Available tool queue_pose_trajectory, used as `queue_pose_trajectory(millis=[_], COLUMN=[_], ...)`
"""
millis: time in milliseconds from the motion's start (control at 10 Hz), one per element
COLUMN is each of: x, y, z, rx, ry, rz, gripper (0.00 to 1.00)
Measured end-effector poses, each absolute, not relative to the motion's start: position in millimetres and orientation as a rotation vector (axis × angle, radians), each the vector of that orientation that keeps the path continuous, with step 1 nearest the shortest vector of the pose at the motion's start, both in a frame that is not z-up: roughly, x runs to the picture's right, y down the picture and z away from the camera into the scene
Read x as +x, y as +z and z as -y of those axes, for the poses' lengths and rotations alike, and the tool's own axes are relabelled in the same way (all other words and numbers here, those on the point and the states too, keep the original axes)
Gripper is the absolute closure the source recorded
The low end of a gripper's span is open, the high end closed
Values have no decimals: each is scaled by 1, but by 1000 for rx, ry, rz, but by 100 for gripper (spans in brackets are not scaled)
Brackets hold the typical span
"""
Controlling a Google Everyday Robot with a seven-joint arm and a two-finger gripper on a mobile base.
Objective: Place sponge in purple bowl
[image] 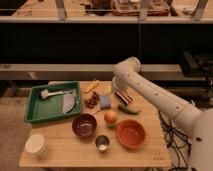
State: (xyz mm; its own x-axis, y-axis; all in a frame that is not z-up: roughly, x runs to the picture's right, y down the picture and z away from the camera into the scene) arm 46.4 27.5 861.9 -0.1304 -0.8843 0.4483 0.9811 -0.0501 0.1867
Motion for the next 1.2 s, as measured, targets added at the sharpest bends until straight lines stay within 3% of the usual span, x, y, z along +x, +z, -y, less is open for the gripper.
queue_pose_trajectory(millis=[500, 900, 1200], x=[11, 13, 13], y=[910, 922, 932], z=[-56, -66, -77], rx=[-313, -360, -384], ry=[-1793, -1799, -1796], rz=[556, 565, 574], gripper=[20, 21, 43])
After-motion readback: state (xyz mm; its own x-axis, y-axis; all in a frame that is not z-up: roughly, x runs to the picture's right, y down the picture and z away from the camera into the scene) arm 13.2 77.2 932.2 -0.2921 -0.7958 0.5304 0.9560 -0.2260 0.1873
